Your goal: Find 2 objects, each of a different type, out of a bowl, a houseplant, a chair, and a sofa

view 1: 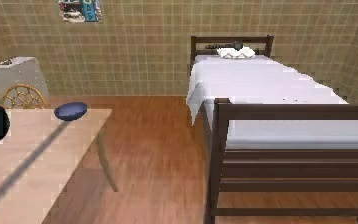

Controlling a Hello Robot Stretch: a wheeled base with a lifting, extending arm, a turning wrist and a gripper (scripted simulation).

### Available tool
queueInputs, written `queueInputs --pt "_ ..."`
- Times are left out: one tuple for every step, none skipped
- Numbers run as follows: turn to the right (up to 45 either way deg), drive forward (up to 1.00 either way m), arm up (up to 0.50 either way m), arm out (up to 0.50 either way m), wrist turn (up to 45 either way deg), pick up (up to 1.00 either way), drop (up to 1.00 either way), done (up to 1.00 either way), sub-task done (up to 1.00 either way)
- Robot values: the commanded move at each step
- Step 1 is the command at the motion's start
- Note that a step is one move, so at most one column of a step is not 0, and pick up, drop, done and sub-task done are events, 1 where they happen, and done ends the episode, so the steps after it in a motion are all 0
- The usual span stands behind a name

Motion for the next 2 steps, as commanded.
queueInputs --pt "15.0 0.0 0.0 0.0 0.0 0.0 0.0 0.0 0.0" --pt "0.0 0.4 0.0 0.0 0.0 0.0 0.0 0.0 0.0"
